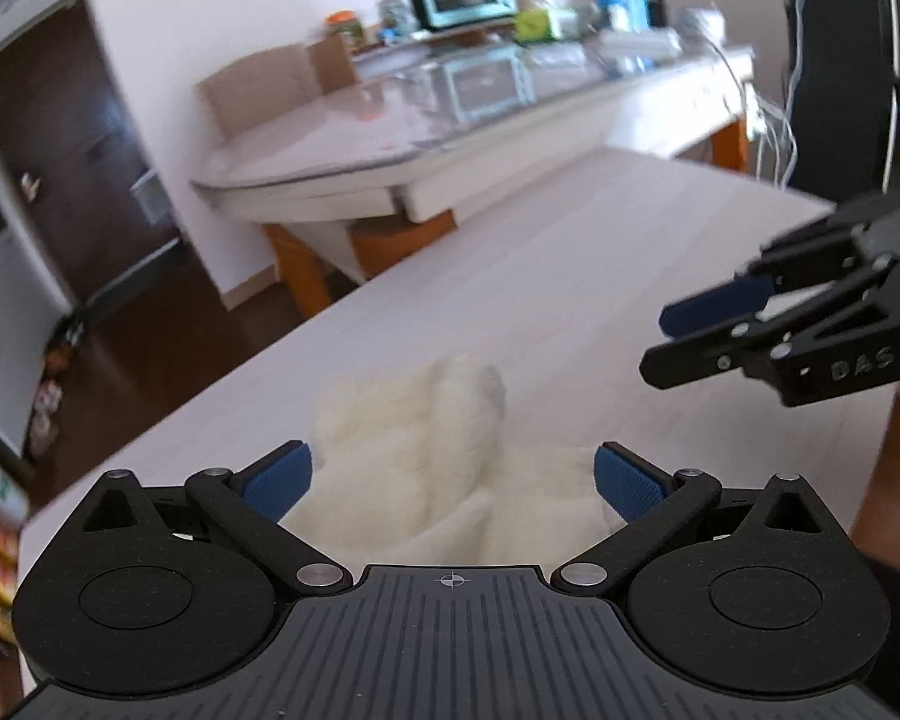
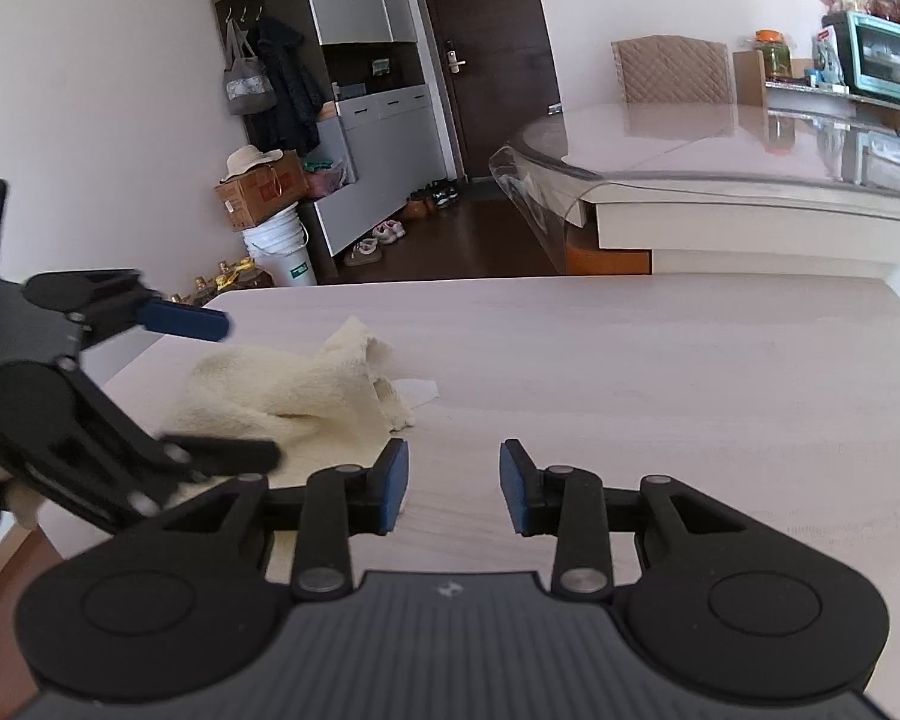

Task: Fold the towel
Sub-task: 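Grasp another towel corner with the left gripper while the right gripper holds its corner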

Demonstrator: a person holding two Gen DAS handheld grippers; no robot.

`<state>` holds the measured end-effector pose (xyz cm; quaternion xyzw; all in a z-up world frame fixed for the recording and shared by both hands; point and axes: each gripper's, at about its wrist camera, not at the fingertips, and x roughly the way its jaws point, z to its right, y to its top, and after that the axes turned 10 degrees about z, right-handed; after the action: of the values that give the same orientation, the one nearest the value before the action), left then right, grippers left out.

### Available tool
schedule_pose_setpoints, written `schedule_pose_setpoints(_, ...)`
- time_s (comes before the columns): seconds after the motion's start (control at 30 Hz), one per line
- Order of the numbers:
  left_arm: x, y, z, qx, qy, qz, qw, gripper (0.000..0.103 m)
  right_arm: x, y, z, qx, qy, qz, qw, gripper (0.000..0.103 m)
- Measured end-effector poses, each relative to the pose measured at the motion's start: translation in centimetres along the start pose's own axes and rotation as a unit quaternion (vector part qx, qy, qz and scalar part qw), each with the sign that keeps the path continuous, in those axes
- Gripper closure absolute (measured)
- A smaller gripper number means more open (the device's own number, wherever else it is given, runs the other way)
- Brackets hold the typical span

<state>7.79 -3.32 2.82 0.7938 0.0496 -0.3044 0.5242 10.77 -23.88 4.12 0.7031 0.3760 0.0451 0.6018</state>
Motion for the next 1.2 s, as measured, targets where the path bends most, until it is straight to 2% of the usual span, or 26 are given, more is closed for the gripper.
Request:
schedule_pose_setpoints(0.07, 0.6, 0.0, 0.2, 0.005, -0.004, -0.01, 0.9999, 0.037, 0.1, -0.2, 0.6, 0.005, -0.001, 0.002, 1.0, 0.065)
schedule_pose_setpoints(0.13, 1.1, -0.2, 0.4, 0.008, -0.006, -0.025, 0.9996, 0.04, -0.3, -0.8, 1.0, 0.009, -0.003, 0.003, 1.0, 0.065)
schedule_pose_setpoints(0.2, 1.3, -0.5, 0.7, 0.019, -0.004, -0.032, 0.9993, 0.051, -0.2, -0.9, 1.5, 0.012, -0.003, 0.003, 1.0, 0.065)
schedule_pose_setpoints(0.23, 1.3, -0.6, 0.7, 0.02, -0.006, -0.032, 0.9993, 0.077, -0.6, -1.1, 1.3, 0.014, -0.004, 0.004, 1.0, 0.065)
schedule_pose_setpoints(0.27, 1.2, -0.6, 0.5, 0.016, -0.011, -0.031, 0.9994, 0.098, -0.5, -1.1, 1.4, 0.015, -0.003, 0.003, 1.0, 0.065)
schedule_pose_setpoints(0.37, 1.2, -0.3, 0.0, 0.006, -0.022, -0.026, 0.9994, 0.099, -0.4, -1.0, 1.5, 0.015, -0.002, 0.005, 1.0, 0.065)
schedule_pose_setpoints(0.53, 0.6, 1.7, -1.0, -0.038, -0.044, 0.02, 0.9981, 0.099, -0.9, -0.8, 1.7, 0.017, -0.009, 0.014, 1.0, 0.065)
schedule_pose_setpoints(0.67, -1.1, 4.1, -2.9, -0.09, -0.053, 0.085, 0.9908, 0.099, -1.6, -0.5, 1.9, 0.014, -0.02, 0.018, 1.0, 0.065)
schedule_pose_setpoints(0.77, -2.7, 4.6, -4.6, -0.121, -0.053, 0.106, 0.9856, 0.099, -1.7, -0.4, 1.9, 0.013, -0.017, 0.016, 1.0, 0.065)
schedule_pose_setpoints(0.83, -3.7, 3.9, -5.7, -0.129, -0.043, 0.104, 0.9851, 0.099, -1.5, -0.3, 1.6, 0.01, -0.005, 0.012, 1.0, 0.065)
schedule_pose_setpoints(1.0, -5.3, -0.9, -8.0, -0.147, -0.004, 0.061, 0.9872, 0.099, 0.6, -0.5, -0.6, -0.016, 0.028, -0.006, 0.999, 0.062)
schedule_pose_setpoints(1.1, -6.1, -3.7, -9.4, -0.17, 0.017, 0.041, 0.9844, 0.099, 2.7, -0.5, -2.1, -0.038, 0.037, -0.017, 0.998, 0.062)
schedule_pose_setpoints(1.2, -6.6, -5.4, -10.3, -0.183, 0.031, 0.033, 0.9821, 0.099, 4.7, -0.2, -2.9, -0.035, 0.047, -0.027, 0.998, 0.061)
